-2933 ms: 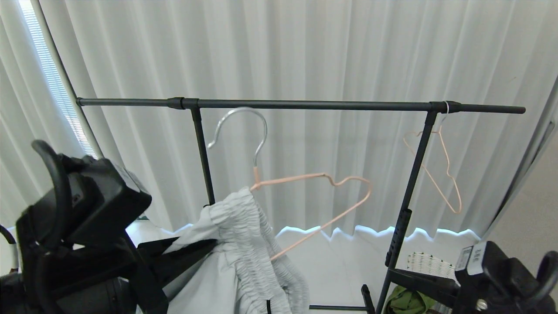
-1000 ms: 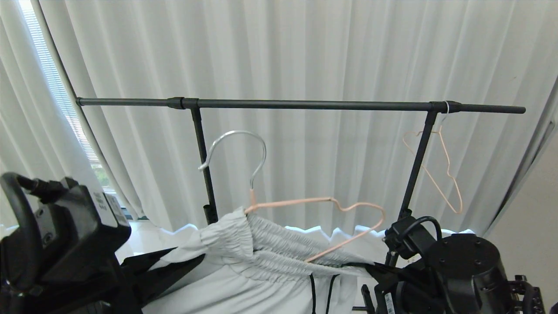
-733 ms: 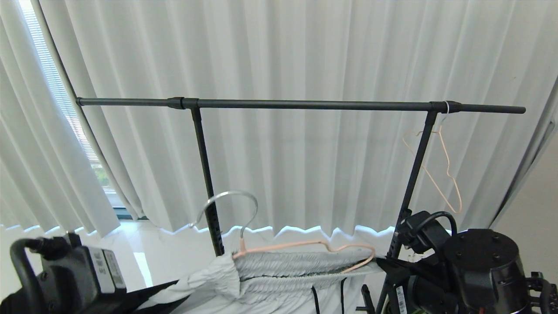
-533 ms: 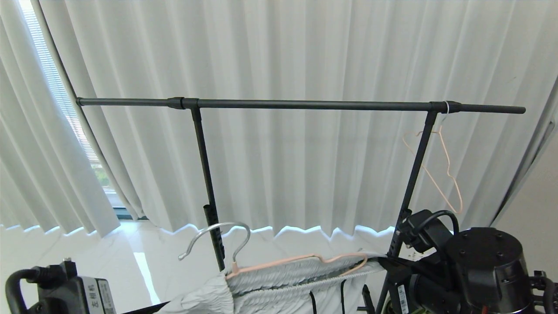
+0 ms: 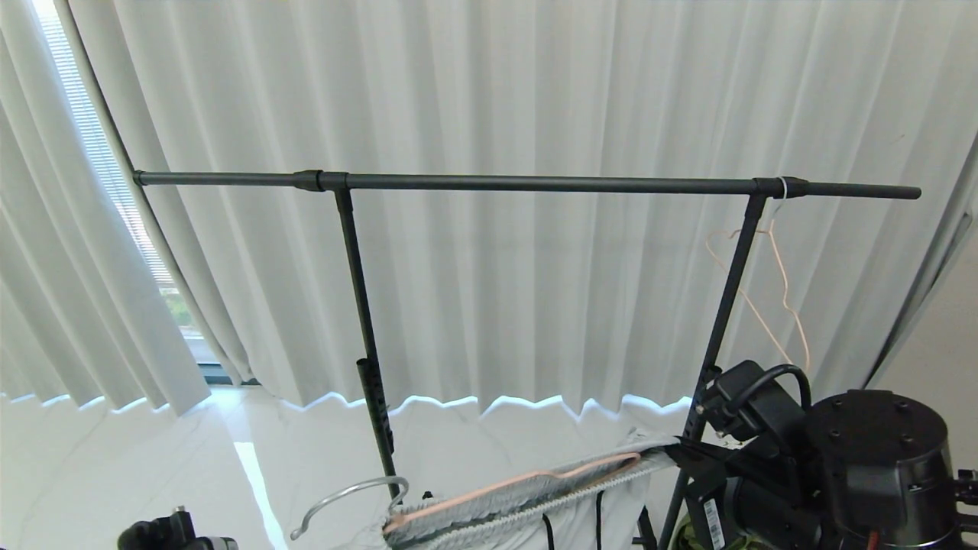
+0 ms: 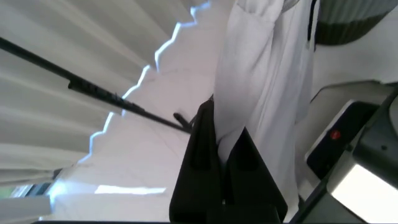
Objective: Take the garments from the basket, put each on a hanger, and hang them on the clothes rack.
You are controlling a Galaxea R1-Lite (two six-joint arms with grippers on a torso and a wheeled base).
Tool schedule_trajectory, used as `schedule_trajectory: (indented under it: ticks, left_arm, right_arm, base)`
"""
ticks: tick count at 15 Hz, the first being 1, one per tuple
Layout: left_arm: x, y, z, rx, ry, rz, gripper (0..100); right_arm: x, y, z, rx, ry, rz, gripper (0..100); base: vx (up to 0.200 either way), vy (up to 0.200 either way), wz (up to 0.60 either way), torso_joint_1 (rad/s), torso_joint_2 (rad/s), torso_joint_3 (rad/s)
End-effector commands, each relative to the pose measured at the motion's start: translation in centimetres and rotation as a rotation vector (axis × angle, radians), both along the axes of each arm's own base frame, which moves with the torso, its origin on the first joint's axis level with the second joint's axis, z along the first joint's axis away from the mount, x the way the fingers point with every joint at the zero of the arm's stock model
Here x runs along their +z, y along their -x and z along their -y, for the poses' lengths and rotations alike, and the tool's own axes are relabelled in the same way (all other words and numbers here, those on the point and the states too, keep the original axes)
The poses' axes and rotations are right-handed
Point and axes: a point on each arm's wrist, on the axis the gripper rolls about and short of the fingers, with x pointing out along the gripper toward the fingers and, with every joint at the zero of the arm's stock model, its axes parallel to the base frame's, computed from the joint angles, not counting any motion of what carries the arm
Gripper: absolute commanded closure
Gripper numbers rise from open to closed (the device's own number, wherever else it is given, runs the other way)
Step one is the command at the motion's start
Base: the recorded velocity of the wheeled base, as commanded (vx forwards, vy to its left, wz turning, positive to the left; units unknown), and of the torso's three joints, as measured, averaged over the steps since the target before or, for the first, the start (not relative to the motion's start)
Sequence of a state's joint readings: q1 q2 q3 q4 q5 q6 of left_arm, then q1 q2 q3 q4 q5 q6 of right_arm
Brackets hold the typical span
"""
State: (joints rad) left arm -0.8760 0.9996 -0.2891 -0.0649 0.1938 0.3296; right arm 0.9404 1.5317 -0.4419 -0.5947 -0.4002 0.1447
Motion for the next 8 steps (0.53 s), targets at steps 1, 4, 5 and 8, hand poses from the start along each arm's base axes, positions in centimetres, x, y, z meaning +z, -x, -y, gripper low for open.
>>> schedule_trajectory:
  ticks: [1, 4, 5, 8]
  left_arm:
    - [-1.0, -0.6, 0.7, -0.004, -0.081, -0.041, 100]
    - [-1.8, -1.3, 1.3, 0.008, -0.195, -0.040, 100]
    - [-2.1, -1.5, 1.4, 0.013, -0.214, -0.054, 100]
    - [-2.8, -2.1, 1.7, 0.053, -0.273, -0.073, 100]
  right_arm:
    - [0.6, 0.2, -0.2, 0.020, -0.012, 0.018, 100]
    - [1.0, 0.2, -0.7, 0.050, 0.010, 0.046, 100]
    - [1.1, 0.4, -0.9, 0.071, 0.020, 0.053, 100]
    - [1.3, 1.3, -1.8, 0.140, 0.022, 0.055, 100]
  base:
    - [0.000, 0.000, 0.00, 0.000, 0.00, 0.000]
    - [0.000, 0.000, 0.00, 0.000, 0.00, 0.000]
    - [0.000, 0.000, 0.00, 0.000, 0.00, 0.000]
    - [0.000, 0.000, 0.00, 0.000, 0.00, 0.000]
